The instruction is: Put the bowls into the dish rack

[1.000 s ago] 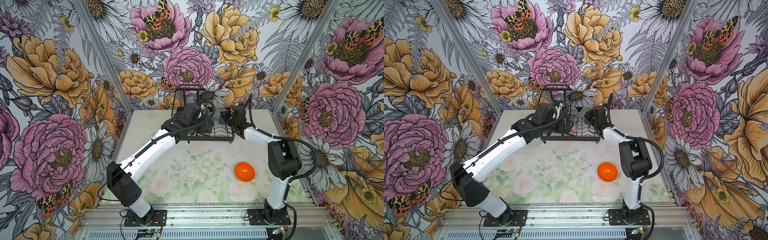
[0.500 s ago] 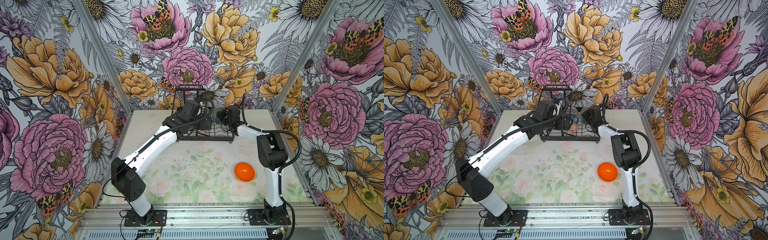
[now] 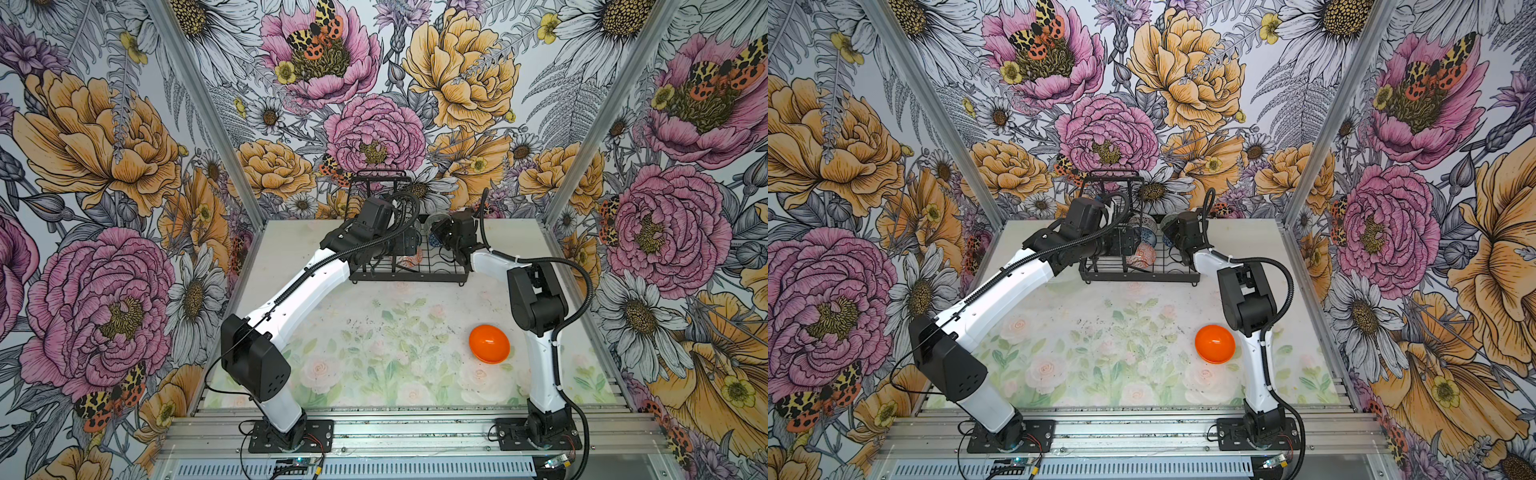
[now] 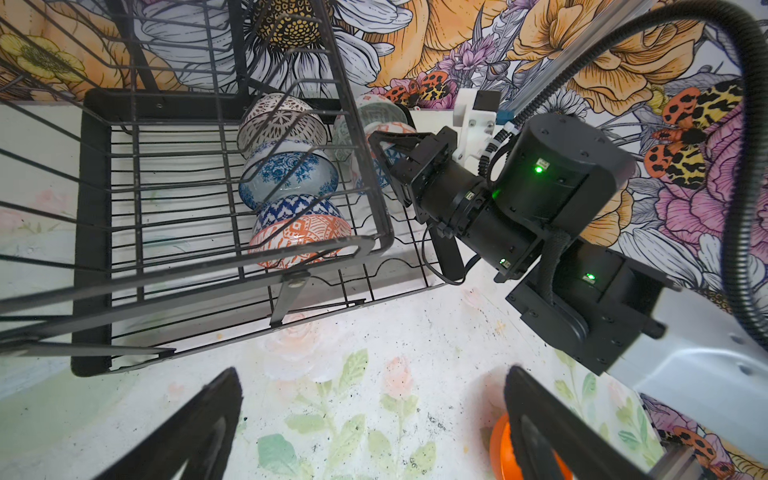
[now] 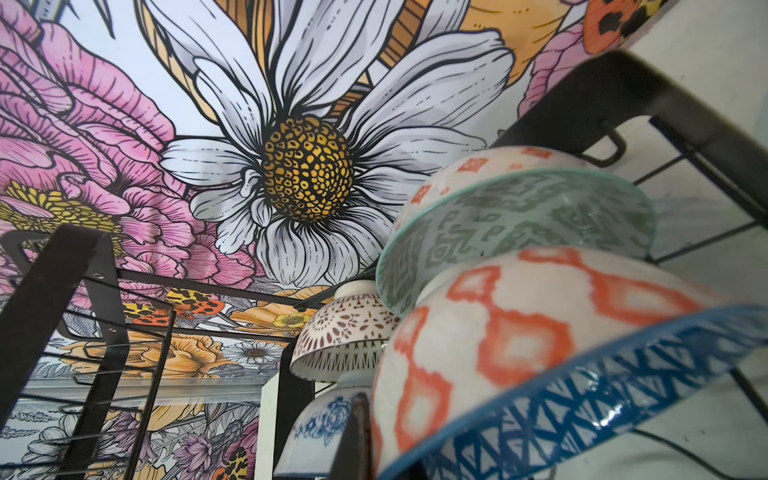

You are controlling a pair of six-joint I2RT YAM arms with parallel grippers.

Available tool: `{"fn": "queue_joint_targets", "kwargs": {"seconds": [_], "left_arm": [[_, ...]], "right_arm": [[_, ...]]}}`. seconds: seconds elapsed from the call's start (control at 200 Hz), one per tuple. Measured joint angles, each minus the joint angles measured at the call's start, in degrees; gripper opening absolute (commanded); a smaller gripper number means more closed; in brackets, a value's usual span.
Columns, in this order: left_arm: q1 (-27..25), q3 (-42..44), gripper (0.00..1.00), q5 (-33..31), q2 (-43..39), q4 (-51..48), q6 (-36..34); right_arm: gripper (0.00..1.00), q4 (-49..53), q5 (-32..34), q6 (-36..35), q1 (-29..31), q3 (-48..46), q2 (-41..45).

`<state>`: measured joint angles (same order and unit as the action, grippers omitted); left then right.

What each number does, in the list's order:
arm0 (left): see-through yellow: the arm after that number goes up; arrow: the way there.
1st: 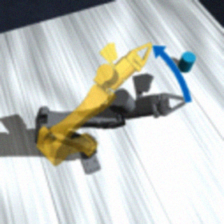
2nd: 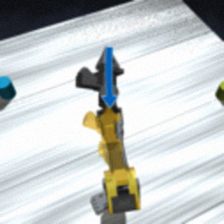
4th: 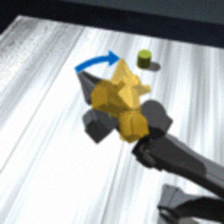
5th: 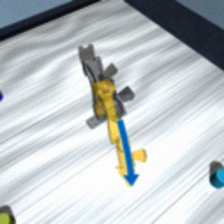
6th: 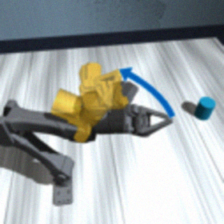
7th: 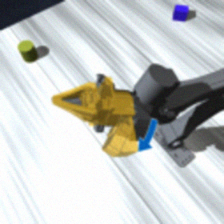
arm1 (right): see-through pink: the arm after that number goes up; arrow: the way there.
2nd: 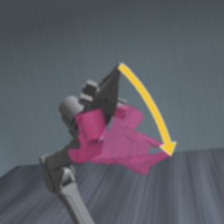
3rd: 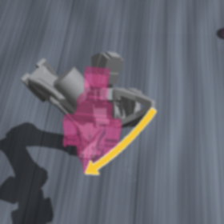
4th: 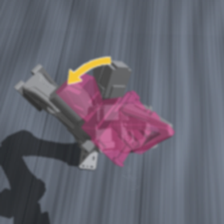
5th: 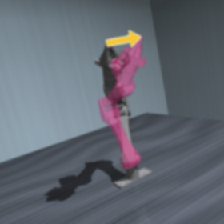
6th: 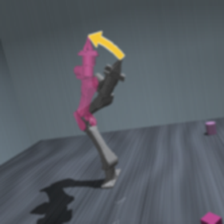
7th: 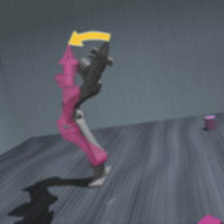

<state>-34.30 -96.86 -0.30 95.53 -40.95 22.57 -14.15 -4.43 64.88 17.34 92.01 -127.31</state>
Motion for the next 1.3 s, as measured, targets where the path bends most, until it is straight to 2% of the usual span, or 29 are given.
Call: {"fn": "queue_joint_targets", "kwargs": {"seconds": [0.696, 1.301], "left_arm": [[0.3, 1.1, 0.99, 1.5, 0.9, 0.1, 1.6], [0.8, 2.8, 0.99, 2.1, 0.9, 0.4, 2.7]], "right_arm": [[0.00, -2.4, 0.7, -0.1, 1.1, 0.0, -1.6], [0.00, -5.2, 3.2, 0.0, 1.8, -3.8, -0.8]]}}
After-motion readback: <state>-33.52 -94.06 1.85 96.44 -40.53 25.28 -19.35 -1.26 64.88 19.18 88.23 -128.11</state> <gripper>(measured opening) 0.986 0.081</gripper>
